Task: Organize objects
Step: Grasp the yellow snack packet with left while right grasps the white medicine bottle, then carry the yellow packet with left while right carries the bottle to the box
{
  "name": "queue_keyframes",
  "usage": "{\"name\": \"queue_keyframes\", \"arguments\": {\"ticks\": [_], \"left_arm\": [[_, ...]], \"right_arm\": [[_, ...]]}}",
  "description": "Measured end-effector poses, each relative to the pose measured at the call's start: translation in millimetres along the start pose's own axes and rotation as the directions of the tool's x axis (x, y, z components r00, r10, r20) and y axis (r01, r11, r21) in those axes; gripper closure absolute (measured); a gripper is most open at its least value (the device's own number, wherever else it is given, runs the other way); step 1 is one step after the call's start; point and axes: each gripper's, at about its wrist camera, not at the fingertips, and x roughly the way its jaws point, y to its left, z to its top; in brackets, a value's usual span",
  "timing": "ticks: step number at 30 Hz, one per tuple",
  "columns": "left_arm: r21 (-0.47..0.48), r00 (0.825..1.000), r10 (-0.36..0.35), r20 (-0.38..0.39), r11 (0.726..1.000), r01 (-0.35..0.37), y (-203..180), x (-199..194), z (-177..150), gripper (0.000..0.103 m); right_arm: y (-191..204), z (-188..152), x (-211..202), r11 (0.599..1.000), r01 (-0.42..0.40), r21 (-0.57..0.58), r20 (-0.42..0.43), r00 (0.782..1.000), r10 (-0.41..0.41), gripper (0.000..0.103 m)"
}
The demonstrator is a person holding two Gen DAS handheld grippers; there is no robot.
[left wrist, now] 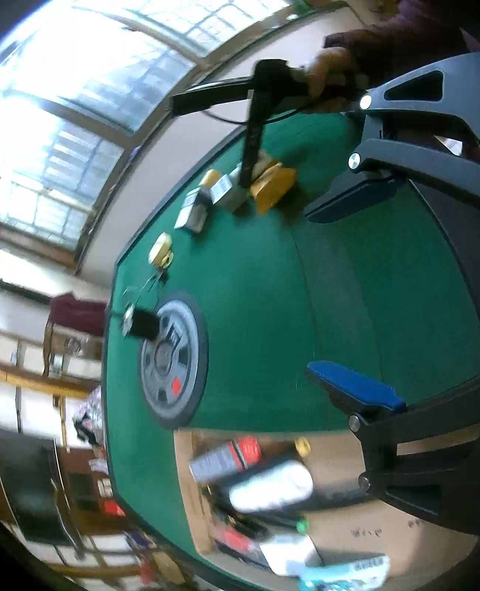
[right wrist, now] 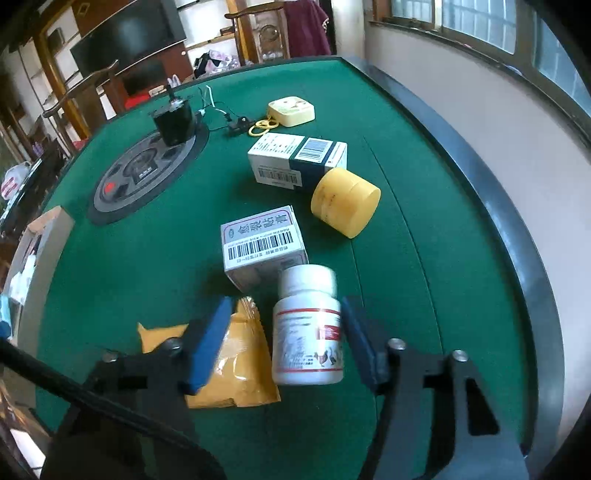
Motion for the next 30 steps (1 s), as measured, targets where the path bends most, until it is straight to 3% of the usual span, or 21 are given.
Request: {"name": "queue_keyframes", "arguments": {"ticks": [5, 9, 14, 22, 24, 28, 29, 30], "left_arm": [[0.089, 0.996, -0.055, -0.068, 0.994, 0.061, -40.9, 31.6, 5.5, 0.031], [0.200, 0.996, -0.048, -0.073, 0.978, 0.061, -78.6, 55.4, 11.4, 0.031], [0.376, 0.997, -0.054, -0.053, 0.924, 0.070, -120.5, 86.5, 21.5, 0.031], [0.527, 0.987, -0.040, -0.154, 0.842, 0.116, -148.0, 140.4, 29.0, 0.031], [0.530, 0.980, -0.019, -0.197, 0.839, 0.123, -149.8, 152.7, 25.5, 0.030], [0.484, 0.983, -0.025, -0.180, 0.868, 0.111, -147.6, 155.9, 25.3, 0.030], [0.466, 0.985, -0.018, -0.171, 0.880, 0.096, -146.9, 155.6, 25.5, 0.031], [0.456, 0.987, -0.011, -0.161, 0.886, 0.085, -146.1, 154.8, 25.8, 0.041]], "right_arm": [[-11.6, -3.4, 3.9, 1.000, -0.001, 0.010, -0.018, 1.000, 0.001, 0.063], [-27.6, -6.0, -2.0, 0.999, -0.030, 0.038, -0.018, 0.999, 0.030, 0.070], [-45.1, -6.7, -6.5, 0.994, -0.083, 0.066, -0.010, 0.996, 0.084, 0.070], [-56.9, -4.9, -5.7, 0.983, -0.164, 0.080, -0.007, 0.986, 0.165, 0.070], [-56.1, -4.5, -5.3, 0.983, -0.166, 0.072, -0.003, 0.986, 0.167, 0.070], [-55.1, -4.5, -5.0, 0.984, -0.164, 0.064, 0.002, 0.986, 0.164, 0.070], [-54.8, -4.1, -4.5, 0.985, -0.162, 0.064, 0.004, 0.987, 0.162, 0.070], [-54.5, -3.9, -4.3, 0.985, -0.161, 0.064, 0.005, 0.987, 0.161, 0.070]]}}
